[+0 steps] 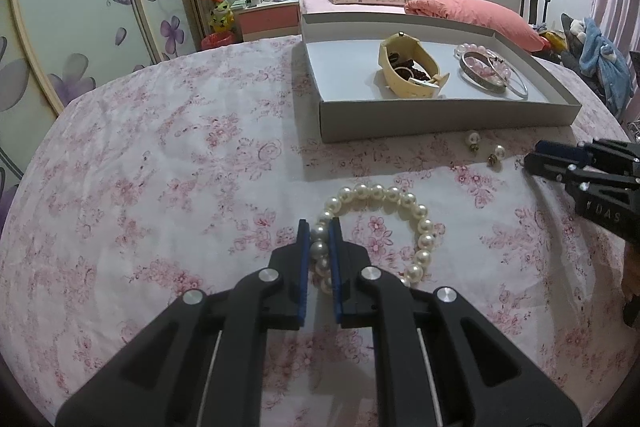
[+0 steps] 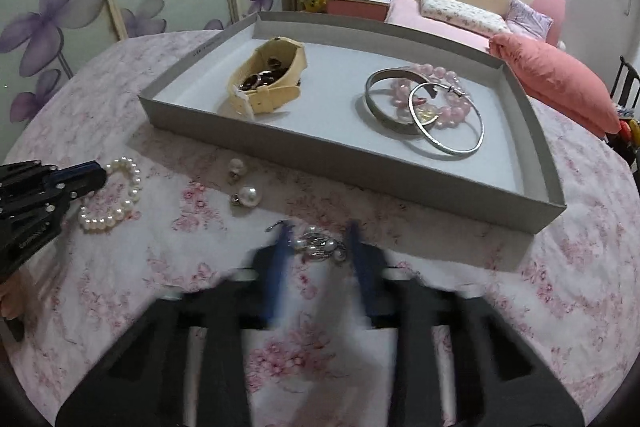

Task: Organize jewelry
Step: 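Grasp the silver drop earring with the right tool, then carry the pearl bracelet into the watch with the left tool while the right tool carries the earring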

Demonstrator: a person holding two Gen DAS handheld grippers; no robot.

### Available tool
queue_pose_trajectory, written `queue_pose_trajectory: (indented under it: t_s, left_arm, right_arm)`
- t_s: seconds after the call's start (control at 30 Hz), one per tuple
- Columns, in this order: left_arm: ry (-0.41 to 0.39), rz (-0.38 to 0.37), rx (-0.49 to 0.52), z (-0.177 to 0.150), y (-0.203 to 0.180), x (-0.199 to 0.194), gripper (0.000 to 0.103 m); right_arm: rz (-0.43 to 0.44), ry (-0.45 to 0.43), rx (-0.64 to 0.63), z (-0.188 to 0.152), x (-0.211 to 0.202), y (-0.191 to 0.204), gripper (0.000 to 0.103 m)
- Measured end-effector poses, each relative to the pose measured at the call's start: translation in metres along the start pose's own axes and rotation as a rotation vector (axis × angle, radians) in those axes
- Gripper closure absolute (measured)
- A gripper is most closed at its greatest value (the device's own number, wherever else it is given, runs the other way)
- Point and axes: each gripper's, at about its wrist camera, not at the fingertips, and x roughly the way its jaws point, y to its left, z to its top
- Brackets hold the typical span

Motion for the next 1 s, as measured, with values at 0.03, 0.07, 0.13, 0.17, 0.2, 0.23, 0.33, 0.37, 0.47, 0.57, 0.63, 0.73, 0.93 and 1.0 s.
queue_pose_trajectory:
  t_s: [0.03, 0.07, 0.13, 0.17, 0.2, 0.23, 0.33, 0.37, 0.47, 0.57, 0.63, 0.73, 0.93, 1.0]
  left_arm:
    - [0.0, -0.001, -0.001, 0.0, 0.0, 0.0, 0.092]
    - [0.0, -0.001, -0.001, 0.0, -0.001, 0.0, 0.092]
    - [0.0, -0.001, -0.001, 0.0, -0.001, 0.0, 0.092]
    - [0.0, 0.0, -0.001, 0.0, -0.001, 0.0, 0.092]
    - [0.0, 0.0, 0.0, 0.0, -0.001, 0.0, 0.092]
    - [0.0, 0.0, 0.0, 0.0, -0.001, 0.0, 0.092]
    - [0.0, 0.002, 0.002, 0.0, -0.001, 0.0, 0.092]
    - [0.0, 0.002, 0.001, 0.0, -0.001, 0.0, 0.092]
    - [-0.001, -0.002, -0.004, 0.001, -0.001, 0.0, 0.092]
    - [-0.009, -0.035, -0.032, 0.0, 0.002, -0.002, 0.093]
    - [-0.033, -0.045, -0.039, 0.0, 0.003, -0.006, 0.093]
    - [-0.074, -0.063, -0.043, 0.0, 0.002, -0.016, 0.093]
    - [-0.159, -0.109, -0.054, 0.004, -0.001, -0.041, 0.093]
    - [-0.187, -0.121, -0.059, 0.006, -0.001, -0.049, 0.093]
  right_arm:
    - [-0.009, 0.004, -0.004, -0.002, -0.002, 0.002, 0.094]
    - [-0.01, 0.006, -0.002, -0.004, -0.004, 0.002, 0.094]
    - [0.009, 0.008, 0.025, -0.009, -0.008, -0.004, 0.094]
    - [0.015, 0.009, 0.034, -0.009, -0.008, -0.005, 0.094]
    - [0.018, 0.006, 0.044, -0.011, -0.01, -0.007, 0.094]
    - [0.018, 0.002, 0.048, -0.013, -0.011, -0.008, 0.094]
    - [0.016, -0.009, 0.052, -0.018, -0.016, -0.008, 0.095]
    - [0.021, -0.016, 0.057, -0.02, -0.017, -0.008, 0.095]
    - [0.019, -0.051, 0.073, -0.024, -0.025, -0.009, 0.095]
    - [0.018, -0.105, 0.101, -0.023, -0.039, -0.017, 0.095]
    - [0.014, -0.14, 0.116, -0.022, -0.049, -0.021, 0.095]
    - [0.008, -0.182, 0.131, -0.021, -0.062, -0.027, 0.095]
    - [0.013, -0.22, 0.15, -0.019, -0.072, -0.031, 0.095]
    - [0.014, -0.232, 0.154, -0.019, -0.074, -0.031, 0.095]
